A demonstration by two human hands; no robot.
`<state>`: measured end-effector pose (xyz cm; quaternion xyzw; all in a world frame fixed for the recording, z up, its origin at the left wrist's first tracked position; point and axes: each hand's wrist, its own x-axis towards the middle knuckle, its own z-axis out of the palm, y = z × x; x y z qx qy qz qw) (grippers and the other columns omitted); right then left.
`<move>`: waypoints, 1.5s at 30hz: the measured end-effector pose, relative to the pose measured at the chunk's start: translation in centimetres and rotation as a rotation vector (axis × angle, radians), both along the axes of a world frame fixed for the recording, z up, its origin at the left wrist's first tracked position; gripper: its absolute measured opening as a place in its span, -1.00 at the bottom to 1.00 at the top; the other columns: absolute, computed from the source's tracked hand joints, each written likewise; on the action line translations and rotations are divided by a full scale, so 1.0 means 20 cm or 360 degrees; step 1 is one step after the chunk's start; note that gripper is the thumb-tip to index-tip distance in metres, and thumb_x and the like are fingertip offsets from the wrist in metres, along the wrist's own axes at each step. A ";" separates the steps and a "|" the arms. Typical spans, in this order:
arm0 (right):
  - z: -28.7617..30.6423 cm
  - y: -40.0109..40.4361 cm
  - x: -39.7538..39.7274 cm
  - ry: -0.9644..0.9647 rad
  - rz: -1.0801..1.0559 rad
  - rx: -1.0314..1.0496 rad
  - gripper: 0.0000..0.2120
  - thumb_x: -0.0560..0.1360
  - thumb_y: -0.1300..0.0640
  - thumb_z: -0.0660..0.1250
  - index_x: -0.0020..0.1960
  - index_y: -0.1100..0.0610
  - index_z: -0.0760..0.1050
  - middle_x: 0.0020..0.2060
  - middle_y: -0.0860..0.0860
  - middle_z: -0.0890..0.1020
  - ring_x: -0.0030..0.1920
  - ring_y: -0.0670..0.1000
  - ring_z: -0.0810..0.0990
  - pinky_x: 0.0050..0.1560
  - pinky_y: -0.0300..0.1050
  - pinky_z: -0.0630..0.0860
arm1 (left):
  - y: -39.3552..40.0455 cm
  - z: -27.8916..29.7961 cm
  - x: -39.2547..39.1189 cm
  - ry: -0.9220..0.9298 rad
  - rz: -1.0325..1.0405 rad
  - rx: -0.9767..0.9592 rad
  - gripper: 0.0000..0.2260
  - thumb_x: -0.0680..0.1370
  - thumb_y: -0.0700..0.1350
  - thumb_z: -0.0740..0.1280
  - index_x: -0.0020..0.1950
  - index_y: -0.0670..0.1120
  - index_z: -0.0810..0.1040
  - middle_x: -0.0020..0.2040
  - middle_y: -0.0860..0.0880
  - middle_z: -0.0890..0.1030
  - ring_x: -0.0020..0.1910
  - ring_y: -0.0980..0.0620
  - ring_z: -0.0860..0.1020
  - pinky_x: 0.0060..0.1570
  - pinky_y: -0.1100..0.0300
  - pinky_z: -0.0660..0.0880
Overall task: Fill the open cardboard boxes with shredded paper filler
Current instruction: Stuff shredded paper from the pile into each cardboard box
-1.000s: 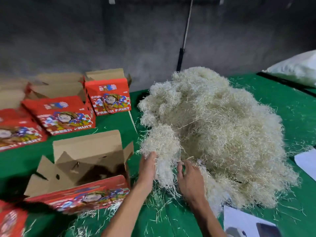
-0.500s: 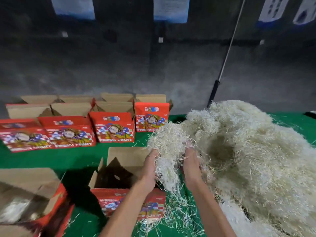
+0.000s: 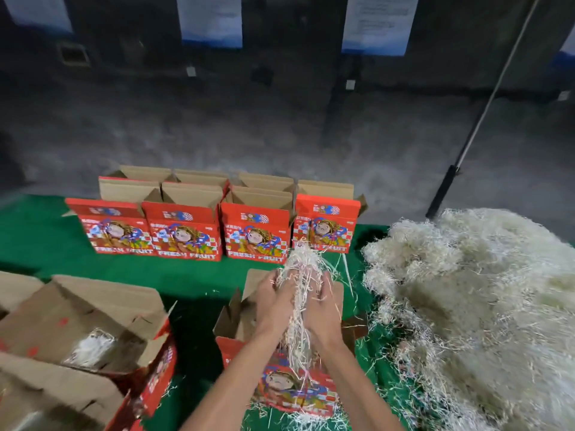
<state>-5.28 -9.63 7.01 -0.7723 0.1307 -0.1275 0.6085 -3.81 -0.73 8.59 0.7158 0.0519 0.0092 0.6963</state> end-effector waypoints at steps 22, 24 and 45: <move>0.01 -0.23 0.18 -0.0113 -0.0169 0.0350 -0.70 0.57 -0.29 0.20 -0.12 -0.08 0.42 -0.35 -0.08 0.44 -0.35 -0.01 0.43 -0.20 -0.10 0.52 | 0.12 -0.05 0.26 0.0658 -0.0155 -0.0757 -0.39 0.45 0.26 0.38 0.37 -0.08 0.50 0.04 -0.11 0.71 -0.03 -0.08 0.68 0.02 -0.01 0.57; -0.05 -0.17 0.21 0.0009 -0.0056 0.0400 -0.75 0.59 -0.03 0.29 -0.08 0.16 0.53 -0.25 0.19 0.55 -0.20 0.19 0.51 0.02 0.20 0.56 | 0.00 -0.08 0.21 0.0647 -0.0197 -0.0477 -0.14 0.37 0.22 0.49 0.56 -0.05 0.24 0.34 -0.10 0.55 0.23 -0.08 0.55 0.23 -0.03 0.46; 0.06 -0.55 0.12 -0.0153 -0.0090 0.0213 -0.75 0.57 -0.04 0.36 0.21 0.02 0.56 -0.24 0.00 0.67 -0.28 0.06 0.61 -0.12 -0.07 0.60 | 0.37 -0.03 0.35 0.0520 0.0357 -0.0707 -0.51 0.53 -0.15 0.41 0.44 -0.10 0.38 0.16 -0.16 0.61 0.11 -0.14 0.62 0.08 -0.10 0.57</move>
